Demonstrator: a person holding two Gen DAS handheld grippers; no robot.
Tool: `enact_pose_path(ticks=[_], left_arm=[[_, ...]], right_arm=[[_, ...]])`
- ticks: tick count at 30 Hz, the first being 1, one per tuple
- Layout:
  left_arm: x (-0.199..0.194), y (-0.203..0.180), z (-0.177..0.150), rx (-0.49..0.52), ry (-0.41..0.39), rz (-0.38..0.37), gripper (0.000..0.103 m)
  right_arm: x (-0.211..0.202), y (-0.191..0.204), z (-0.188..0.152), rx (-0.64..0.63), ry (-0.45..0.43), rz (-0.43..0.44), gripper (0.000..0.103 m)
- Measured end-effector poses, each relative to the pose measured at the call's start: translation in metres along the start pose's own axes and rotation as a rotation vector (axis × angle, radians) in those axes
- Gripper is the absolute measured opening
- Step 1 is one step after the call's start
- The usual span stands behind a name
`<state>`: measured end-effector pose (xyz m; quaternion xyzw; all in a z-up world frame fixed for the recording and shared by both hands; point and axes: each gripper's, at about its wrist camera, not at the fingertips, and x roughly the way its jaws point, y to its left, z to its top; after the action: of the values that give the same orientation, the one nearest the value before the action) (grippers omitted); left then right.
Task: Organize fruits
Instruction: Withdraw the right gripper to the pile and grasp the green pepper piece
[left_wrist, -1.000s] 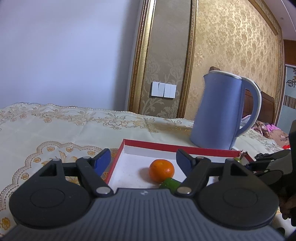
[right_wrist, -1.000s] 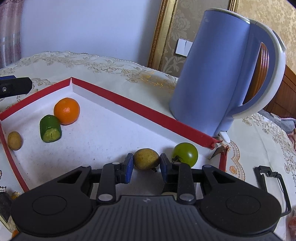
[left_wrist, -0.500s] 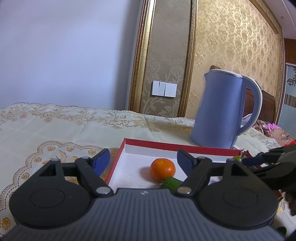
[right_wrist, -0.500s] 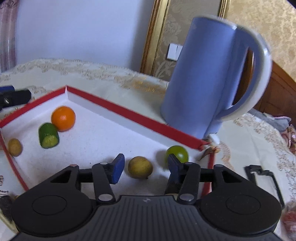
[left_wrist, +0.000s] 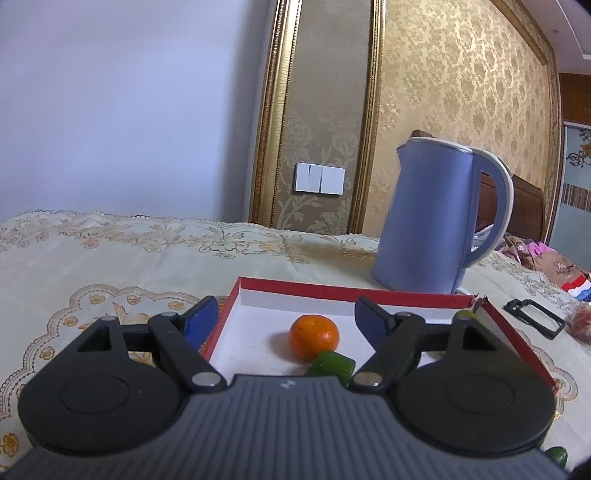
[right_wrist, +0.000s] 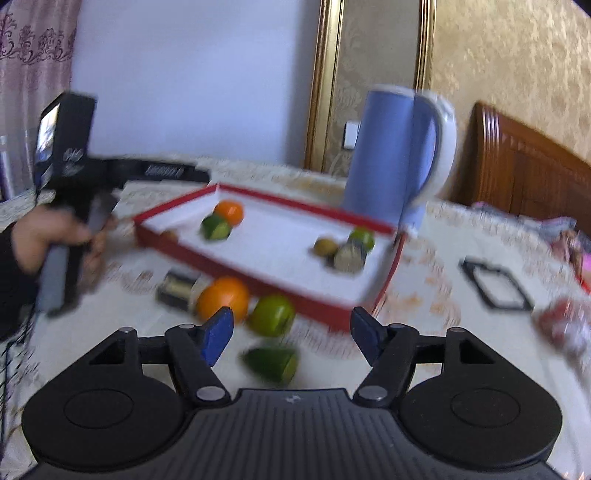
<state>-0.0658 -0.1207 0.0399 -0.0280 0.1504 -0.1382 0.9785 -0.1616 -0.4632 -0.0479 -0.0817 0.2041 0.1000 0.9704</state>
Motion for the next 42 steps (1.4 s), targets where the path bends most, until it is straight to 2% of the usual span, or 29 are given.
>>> enact_pose_path(ticks=[4, 11, 27, 34, 40, 42], left_arm=[[-0.002, -0.004, -0.002, 0.018, -0.012, 0.007, 0.083], [0.000, -0.004, -0.004, 0.022, -0.005, 0.014, 0.083], [0.000, -0.008, -0.005, 0.030, -0.005, 0.010, 0.084], [0.000, -0.008, -0.006, 0.033, -0.002, 0.008, 0.084], [0.000, -0.008, -0.006, 0.034, -0.002, 0.008, 0.085], [0.000, -0.008, -0.006, 0.034, -0.001, 0.008, 0.085]], right_arm=[[0.006, 0.008, -0.014, 0.010, 0.037, -0.014, 0.069], [0.024, 0.018, -0.021, 0.035, 0.080, -0.016, 0.069], [0.032, 0.020, -0.022, 0.053, 0.079, -0.042, 0.069], [0.035, 0.023, -0.019, 0.046, 0.083, -0.107, 0.069], [0.036, 0.025, -0.018, 0.033, 0.083, -0.096, 0.068], [0.036, 0.026, -0.018, 0.035, 0.082, -0.086, 0.064]])
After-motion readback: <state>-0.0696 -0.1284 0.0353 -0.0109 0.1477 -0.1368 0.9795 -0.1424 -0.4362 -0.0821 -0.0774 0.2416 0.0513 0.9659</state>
